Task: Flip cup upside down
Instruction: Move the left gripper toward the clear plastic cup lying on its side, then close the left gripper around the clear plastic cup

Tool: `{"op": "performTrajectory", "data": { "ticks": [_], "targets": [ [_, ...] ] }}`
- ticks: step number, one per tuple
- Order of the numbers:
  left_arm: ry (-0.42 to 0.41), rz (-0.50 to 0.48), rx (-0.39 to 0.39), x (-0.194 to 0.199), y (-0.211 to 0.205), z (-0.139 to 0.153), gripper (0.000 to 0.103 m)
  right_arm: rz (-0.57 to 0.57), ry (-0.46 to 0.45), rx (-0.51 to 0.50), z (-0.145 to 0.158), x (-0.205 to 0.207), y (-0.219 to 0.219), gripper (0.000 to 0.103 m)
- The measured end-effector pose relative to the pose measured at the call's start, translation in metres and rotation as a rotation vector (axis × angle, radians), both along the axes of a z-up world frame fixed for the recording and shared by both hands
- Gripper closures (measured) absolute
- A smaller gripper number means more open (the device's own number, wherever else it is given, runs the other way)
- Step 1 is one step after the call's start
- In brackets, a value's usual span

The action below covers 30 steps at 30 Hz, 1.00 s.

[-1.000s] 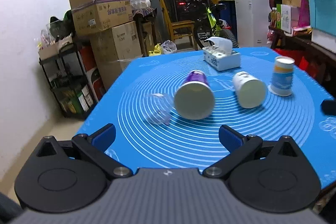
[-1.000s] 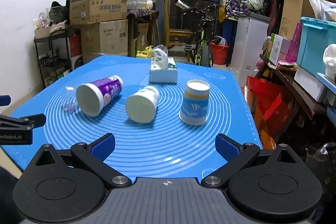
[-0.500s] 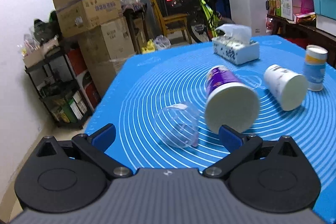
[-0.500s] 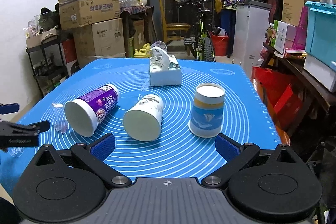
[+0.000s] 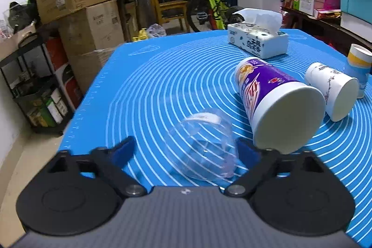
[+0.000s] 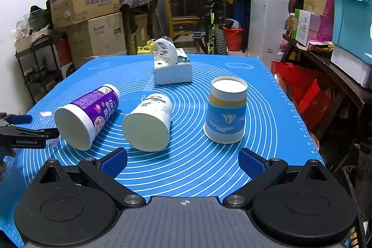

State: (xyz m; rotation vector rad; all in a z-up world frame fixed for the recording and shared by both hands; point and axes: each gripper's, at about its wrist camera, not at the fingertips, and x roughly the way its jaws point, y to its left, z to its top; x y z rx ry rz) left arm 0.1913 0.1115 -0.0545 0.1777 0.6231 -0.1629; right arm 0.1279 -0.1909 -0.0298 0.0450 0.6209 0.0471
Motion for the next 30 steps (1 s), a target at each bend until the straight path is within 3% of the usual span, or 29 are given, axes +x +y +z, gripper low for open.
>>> {"op": "performTrajectory", "data": {
  "ticks": [2, 6, 8, 10, 12, 20, 23, 26, 28, 30],
  "targets": [
    [-0.002, -0.002, -0.007, 0.0, 0.001, 0.0, 0.018, -0.005, 0.001, 0.006, -0.001, -0.001, 0.0, 0.002],
    [-0.021, -0.025, 0.0, -0.002, -0.001, 0.002, 0.037, -0.008, 0.006, 0.004, -0.003, -0.001, 0.0, 0.002],
    [-0.018, -0.028, -0.001, -0.003, -0.002, 0.002, 0.039, -0.007, 0.008, 0.005, -0.003, -0.001, 0.0, 0.002],
    [-0.011, -0.04, -0.006, -0.003, -0.003, 0.002, 0.057, -0.006, 0.01, 0.006, -0.002, -0.002, 0.0, 0.002],
    [0.0, -0.052, -0.022, -0.003, -0.005, 0.003, 0.064, -0.005, 0.01, 0.003, -0.001, -0.004, 0.001, 0.002],
    [0.01, -0.033, -0.003, -0.004, -0.012, -0.003, 0.065, -0.016, 0.012, 0.011, 0.001, -0.015, -0.005, 0.002],
    [0.016, -0.05, -0.006, -0.008, -0.013, -0.003, 0.075, -0.022, 0.01, 0.01, 0.002, -0.018, -0.009, 0.002],
    [0.009, -0.028, 0.029, -0.009, -0.014, -0.003, 0.061, -0.029, 0.009, 0.018, 0.003, -0.019, -0.012, 0.002],
    [-0.005, 0.021, 0.037, -0.009, -0.01, -0.002, 0.035, -0.028, 0.008, 0.019, 0.002, -0.02, -0.012, 0.002],
    [-0.007, 0.045, 0.013, -0.01, -0.003, 0.001, 0.022, -0.025, 0.009, 0.012, 0.003, -0.019, -0.011, 0.002]
  ]
}}
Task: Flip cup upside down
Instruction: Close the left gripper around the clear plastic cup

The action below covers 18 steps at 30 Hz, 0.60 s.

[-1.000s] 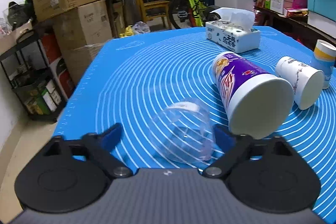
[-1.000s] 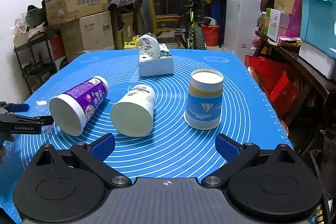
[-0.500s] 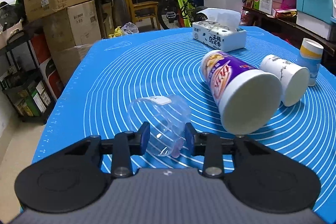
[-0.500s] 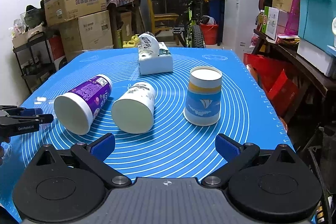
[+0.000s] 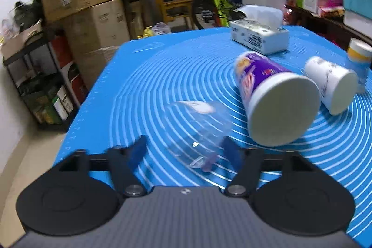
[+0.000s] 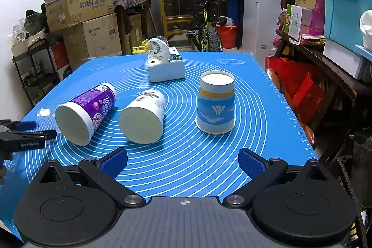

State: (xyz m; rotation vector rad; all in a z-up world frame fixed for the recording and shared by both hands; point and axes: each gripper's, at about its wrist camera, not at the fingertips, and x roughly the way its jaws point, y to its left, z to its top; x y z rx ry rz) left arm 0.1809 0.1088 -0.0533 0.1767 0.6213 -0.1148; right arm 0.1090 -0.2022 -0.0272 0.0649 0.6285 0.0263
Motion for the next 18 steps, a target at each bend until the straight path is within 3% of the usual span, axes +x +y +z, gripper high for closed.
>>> {"op": "performTrajectory", "data": {
  "ticks": [6, 18],
  "targets": [
    [-0.009, -0.036, -0.002, 0.014, 0.01, 0.004, 0.021, 0.003, 0.003, -0.002, -0.002, 0.005, 0.001, 0.002],
    [0.016, -0.153, -0.119, 0.055, 0.017, -0.012, 0.017, -0.024, 0.018, -0.013, -0.007, 0.009, -0.002, 0.002]
  ]
}}
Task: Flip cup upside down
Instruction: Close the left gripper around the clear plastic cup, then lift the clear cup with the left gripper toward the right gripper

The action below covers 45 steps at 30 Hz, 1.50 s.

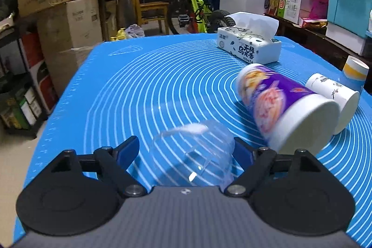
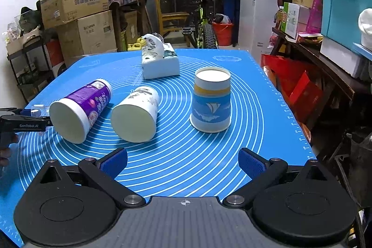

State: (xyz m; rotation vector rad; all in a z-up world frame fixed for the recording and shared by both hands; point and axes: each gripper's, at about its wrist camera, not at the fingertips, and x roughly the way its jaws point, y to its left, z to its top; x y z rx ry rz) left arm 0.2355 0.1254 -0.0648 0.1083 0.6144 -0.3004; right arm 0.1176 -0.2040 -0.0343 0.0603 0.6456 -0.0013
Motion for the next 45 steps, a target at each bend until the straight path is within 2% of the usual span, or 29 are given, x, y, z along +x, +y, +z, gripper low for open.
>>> {"op": "performTrajectory", "data": {
  "ticks": [5, 7, 9, 12, 20, 26, 33, 38, 45],
  "targets": [
    [-0.002, 0.0, -0.024, 0.005, 0.0, -0.001, 0.018, -0.004, 0.007, -0.006, -0.003, 0.002, 0.0, 0.002],
    [-0.004, -0.01, -0.031, 0.001, 0.0, 0.0, 0.032, -0.005, 0.008, -0.005, -0.003, 0.003, 0.001, 0.002],
    [0.006, -0.023, -0.046, -0.003, -0.001, 0.002, 0.039, -0.003, 0.008, -0.005, -0.003, 0.003, 0.001, 0.002],
    [-0.01, -0.003, 0.002, -0.01, -0.007, 0.003, 0.04, 0.001, 0.012, -0.002, -0.006, 0.004, 0.001, 0.002],
    [-0.014, 0.044, -0.005, -0.023, -0.01, 0.01, 0.041, 0.007, 0.001, 0.007, -0.002, 0.001, 0.0, 0.002],
    [-0.078, 0.072, 0.012, -0.065, -0.031, 0.034, 0.041, 0.024, -0.017, 0.018, 0.006, -0.006, -0.004, 0.002],
    [-0.093, 0.1, 0.005, -0.117, -0.081, 0.048, 0.04, 0.043, -0.011, 0.026, 0.008, -0.021, -0.013, 0.002],
    [-0.103, 0.117, 0.017, -0.139, -0.122, 0.041, 0.04, 0.032, 0.015, 0.045, 0.003, -0.033, -0.028, 0.002],
    [-0.052, 0.096, 0.017, -0.143, -0.153, 0.014, 0.04, 0.013, 0.044, 0.046, -0.006, -0.048, -0.047, 0.002]
  ]
}}
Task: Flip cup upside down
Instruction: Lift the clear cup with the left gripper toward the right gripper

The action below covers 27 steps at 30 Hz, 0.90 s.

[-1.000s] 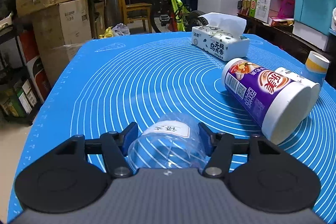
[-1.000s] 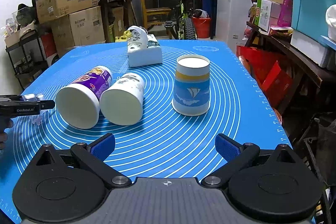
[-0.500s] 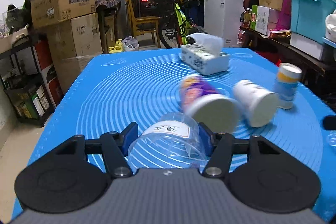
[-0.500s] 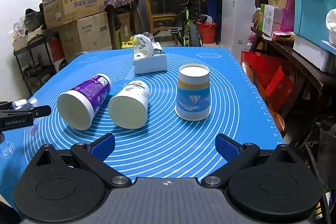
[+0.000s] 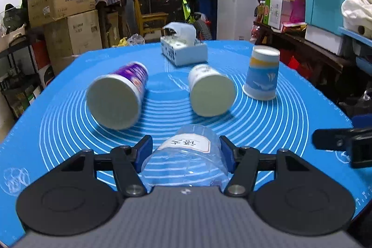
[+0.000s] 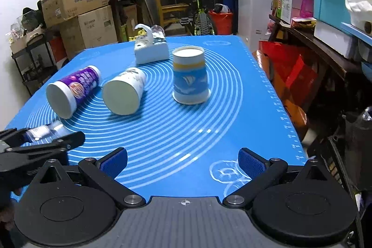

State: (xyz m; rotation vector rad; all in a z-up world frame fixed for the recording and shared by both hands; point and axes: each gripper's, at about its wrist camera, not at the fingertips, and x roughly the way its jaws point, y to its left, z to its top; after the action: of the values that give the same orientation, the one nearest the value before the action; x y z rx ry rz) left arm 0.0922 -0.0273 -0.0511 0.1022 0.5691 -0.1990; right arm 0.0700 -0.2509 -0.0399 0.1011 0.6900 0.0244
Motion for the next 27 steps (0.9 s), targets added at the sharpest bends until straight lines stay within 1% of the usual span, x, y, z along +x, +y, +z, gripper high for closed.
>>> {"op": "performTrajectory", "data": {
  "ticks": [6, 9, 10, 12, 15, 23, 27],
  "targets": [
    [0.04, 0.0, 0.014, -0.002, -0.006, -0.01, 0.039, -0.019, 0.007, 0.01, -0.002, -0.005, -0.01, 0.002],
    [0.06, 0.0, 0.006, -0.004, -0.006, -0.012, 0.038, -0.015, 0.016, 0.014, -0.005, -0.004, -0.01, 0.002],
    [0.063, 0.002, 0.007, -0.004, -0.007, -0.013, 0.031, -0.013, 0.018, 0.014, -0.005, -0.004, -0.01, 0.002],
    [0.063, 0.005, 0.006, -0.005, -0.007, -0.013, 0.024, -0.007, 0.021, 0.012, -0.005, -0.003, -0.008, 0.002],
    [0.075, 0.002, -0.008, -0.004, -0.006, -0.012, 0.02, -0.004, 0.022, 0.012, -0.006, -0.004, -0.007, 0.002],
    [0.083, 0.004, -0.005, -0.004, -0.008, -0.012, 0.02, -0.009, 0.025, 0.016, -0.006, -0.004, -0.009, 0.002],
    [0.074, 0.006, -0.008, -0.006, -0.008, -0.008, 0.02, -0.005, 0.023, 0.014, -0.004, -0.004, -0.008, 0.002]
  ]
}}
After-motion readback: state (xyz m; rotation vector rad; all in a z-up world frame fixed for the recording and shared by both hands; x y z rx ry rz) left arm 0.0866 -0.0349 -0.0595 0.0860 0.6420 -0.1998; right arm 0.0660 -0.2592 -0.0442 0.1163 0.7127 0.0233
